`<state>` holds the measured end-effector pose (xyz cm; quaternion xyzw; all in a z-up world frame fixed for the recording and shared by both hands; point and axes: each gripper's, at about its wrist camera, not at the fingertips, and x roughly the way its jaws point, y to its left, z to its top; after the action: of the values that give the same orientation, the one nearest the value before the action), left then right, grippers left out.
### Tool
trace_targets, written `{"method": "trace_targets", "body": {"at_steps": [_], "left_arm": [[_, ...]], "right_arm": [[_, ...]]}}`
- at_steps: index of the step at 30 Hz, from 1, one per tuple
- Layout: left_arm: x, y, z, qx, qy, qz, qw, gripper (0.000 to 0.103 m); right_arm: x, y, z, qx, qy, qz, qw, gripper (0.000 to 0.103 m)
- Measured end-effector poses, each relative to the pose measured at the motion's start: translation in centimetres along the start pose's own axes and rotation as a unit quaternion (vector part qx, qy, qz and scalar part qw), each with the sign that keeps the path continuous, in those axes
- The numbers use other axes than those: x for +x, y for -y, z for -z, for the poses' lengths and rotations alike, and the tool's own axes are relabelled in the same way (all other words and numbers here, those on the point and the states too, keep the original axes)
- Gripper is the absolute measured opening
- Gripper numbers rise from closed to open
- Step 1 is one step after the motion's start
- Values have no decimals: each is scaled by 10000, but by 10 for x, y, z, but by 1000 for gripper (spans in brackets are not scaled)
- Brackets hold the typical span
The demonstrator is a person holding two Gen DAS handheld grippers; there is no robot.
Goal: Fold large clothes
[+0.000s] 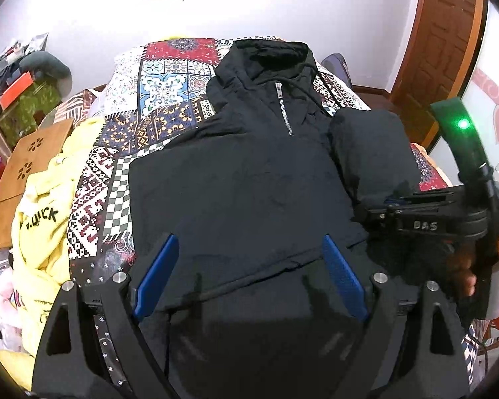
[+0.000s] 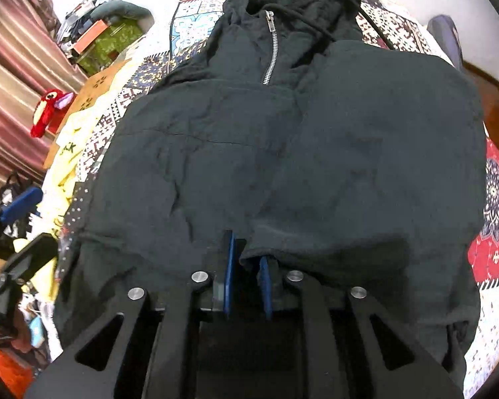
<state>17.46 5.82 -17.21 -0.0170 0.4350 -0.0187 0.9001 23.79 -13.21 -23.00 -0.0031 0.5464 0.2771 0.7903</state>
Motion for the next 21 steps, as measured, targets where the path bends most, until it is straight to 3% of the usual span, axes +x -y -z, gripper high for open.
{"method": "trace_targets", "body": {"at_steps": [5,8,14,21], "left_arm": [[-1,12,-9,174,65,19,9998,88],[-1,24,-18,334,108,42,9994,88],[3,59,-35,665,219,145,9974,88],[16,109,-52,1161,263,293,9925,88]], "right_arm": [[-18,12,8,226,-71,-393,9989,16],[-37,18,16,200,98,-291,9993,21],[-86,44,30,144,753,269,9967,29],[-126,77,39,299,1412,1131,9830,36]]}}
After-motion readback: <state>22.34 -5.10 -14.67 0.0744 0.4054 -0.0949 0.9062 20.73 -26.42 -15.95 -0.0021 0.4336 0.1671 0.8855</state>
